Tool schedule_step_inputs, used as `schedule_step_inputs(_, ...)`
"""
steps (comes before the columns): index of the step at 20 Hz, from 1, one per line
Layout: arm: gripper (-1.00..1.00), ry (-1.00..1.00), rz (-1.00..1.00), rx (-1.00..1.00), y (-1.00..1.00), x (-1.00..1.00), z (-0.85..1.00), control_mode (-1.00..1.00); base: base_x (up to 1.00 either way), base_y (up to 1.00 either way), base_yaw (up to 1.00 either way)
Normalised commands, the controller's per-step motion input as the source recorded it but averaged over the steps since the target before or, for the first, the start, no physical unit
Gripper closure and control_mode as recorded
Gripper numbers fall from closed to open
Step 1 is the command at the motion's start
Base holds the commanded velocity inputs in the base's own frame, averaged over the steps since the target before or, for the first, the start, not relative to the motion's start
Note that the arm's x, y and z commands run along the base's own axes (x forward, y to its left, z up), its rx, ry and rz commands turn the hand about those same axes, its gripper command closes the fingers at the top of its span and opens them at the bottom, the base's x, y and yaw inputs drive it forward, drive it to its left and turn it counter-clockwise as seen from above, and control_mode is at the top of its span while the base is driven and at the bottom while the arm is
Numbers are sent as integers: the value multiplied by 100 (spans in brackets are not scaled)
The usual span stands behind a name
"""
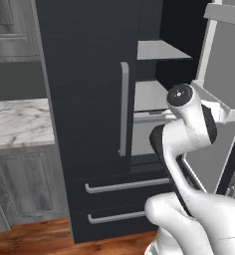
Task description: Take the lemon wedge from the fridge and place it on the plate with fish on the dining counter.
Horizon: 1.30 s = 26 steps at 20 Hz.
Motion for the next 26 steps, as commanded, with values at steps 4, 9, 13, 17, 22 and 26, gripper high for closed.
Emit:
schedule_step_inputs(4, -100, 7, 55, 28, 78, 34, 4, -100, 0, 0, 0)
schedule_step_inputs(9, -100, 2, 6, 3, 63, 57, 0, -100, 0, 0, 0)
schedule_step_inputs(13, -100, -2, 21, 16, 94, 62, 0, -100, 0, 0, 0)
schedule_step_inputs(17, -100, -10, 25, 40, 42, 24, -22, -100, 0, 0, 0)
schedule_step_inputs(22, -100, -1, 3, 3, 17, 10, -4, -100, 0, 0, 0)
schedule_step_inputs(26, -100, -5, 5, 2, 28, 67, -22, -100, 0, 0, 0)
